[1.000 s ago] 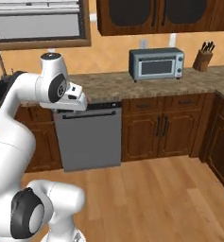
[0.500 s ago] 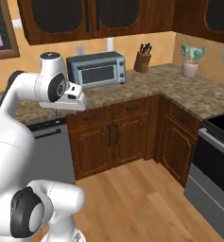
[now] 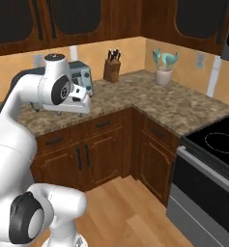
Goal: Gather all objects into one cabinet and sort the glasses and bowls to opposite sides.
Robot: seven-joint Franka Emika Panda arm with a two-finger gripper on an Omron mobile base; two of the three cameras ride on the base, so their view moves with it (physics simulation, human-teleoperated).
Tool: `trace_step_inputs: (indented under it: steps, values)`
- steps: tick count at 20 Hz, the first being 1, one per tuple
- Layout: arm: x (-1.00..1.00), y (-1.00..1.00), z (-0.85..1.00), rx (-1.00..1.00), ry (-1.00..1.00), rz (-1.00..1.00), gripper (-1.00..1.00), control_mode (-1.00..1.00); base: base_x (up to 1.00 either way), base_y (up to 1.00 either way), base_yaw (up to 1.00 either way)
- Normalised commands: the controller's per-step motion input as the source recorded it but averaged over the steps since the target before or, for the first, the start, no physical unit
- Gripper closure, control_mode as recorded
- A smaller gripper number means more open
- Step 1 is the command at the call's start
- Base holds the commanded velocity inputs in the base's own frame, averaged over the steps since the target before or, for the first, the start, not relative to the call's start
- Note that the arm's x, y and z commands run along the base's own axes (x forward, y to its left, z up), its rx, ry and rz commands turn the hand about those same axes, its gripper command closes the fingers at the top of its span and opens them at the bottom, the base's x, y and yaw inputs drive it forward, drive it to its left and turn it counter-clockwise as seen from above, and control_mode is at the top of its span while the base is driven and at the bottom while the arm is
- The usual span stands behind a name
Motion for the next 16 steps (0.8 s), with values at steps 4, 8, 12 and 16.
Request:
trace_step_inputs:
  steps: [4, 8, 12, 16]
  values:
    - [0.0, 0.0, 0.0, 0.0, 0.0, 0.0, -1.0, 1.0, 0.74, -0.46, -0.12]
    - [0.0, 0.0, 0.0, 0.0, 0.0, 0.0, -1.0, 1.0, -0.59, -0.42, -0.01]
    - [0.0, 0.0, 0.0, 0.0, 0.0, 0.0, -1.0, 1.0, -0.84, -0.49, -0.29]
    - [0.0, 0.0, 0.0, 0.0, 0.0, 0.0, -1.0, 1.0, -0.51, -0.29, -0.45]
